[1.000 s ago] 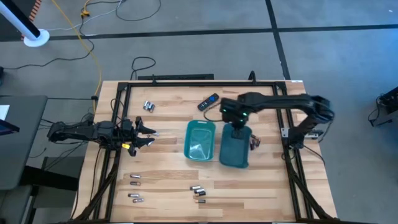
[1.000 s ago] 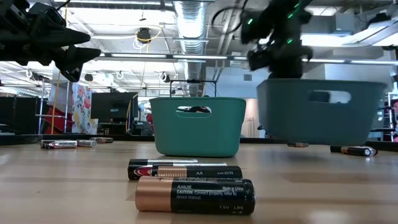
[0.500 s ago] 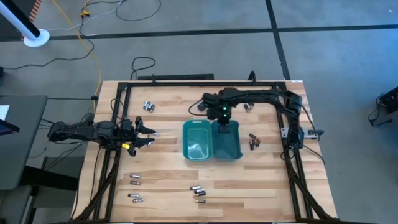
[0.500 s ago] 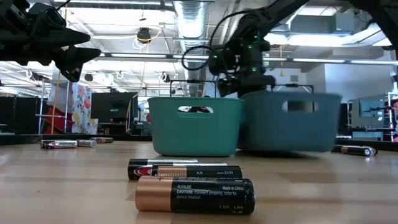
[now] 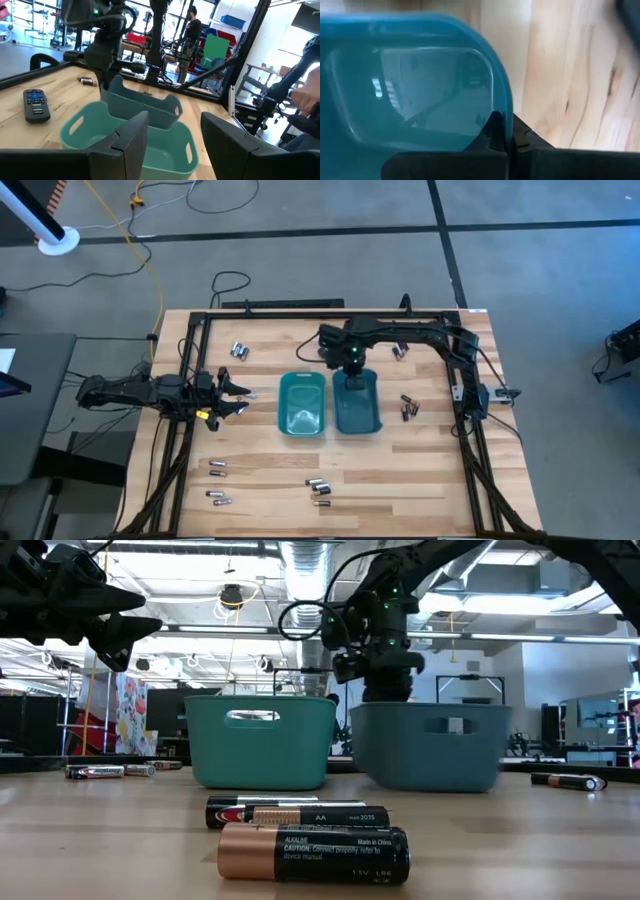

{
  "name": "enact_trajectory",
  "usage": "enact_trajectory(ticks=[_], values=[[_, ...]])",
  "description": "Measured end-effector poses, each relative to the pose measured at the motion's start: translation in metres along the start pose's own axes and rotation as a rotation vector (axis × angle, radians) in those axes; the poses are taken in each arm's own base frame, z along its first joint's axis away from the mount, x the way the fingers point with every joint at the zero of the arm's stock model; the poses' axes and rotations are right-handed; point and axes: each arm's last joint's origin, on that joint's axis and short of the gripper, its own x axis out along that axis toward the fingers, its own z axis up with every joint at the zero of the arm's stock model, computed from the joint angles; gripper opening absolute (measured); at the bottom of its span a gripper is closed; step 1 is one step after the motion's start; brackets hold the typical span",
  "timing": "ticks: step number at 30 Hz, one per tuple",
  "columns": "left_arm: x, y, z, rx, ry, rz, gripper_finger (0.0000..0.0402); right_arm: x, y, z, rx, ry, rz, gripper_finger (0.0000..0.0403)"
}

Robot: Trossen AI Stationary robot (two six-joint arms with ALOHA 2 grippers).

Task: Sort batteries
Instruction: Move the dark blue bin to the center of the table

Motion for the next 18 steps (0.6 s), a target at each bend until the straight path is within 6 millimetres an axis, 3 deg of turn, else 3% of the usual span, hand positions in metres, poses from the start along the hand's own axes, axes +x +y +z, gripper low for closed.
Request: enact_trajectory(ticks=[9,18], values=[[0.0,0.0,0.0,0.0,0.0,0.0,0.0177,0.008,-0.0053,-0.0061,0.021,0.017,0.006,0.0],[0.0,0.0,0.0,0.0,0.0,0.0,0.0177,0.0086,0.002,-0.0024,0.028,0.009,0.003,0.0]])
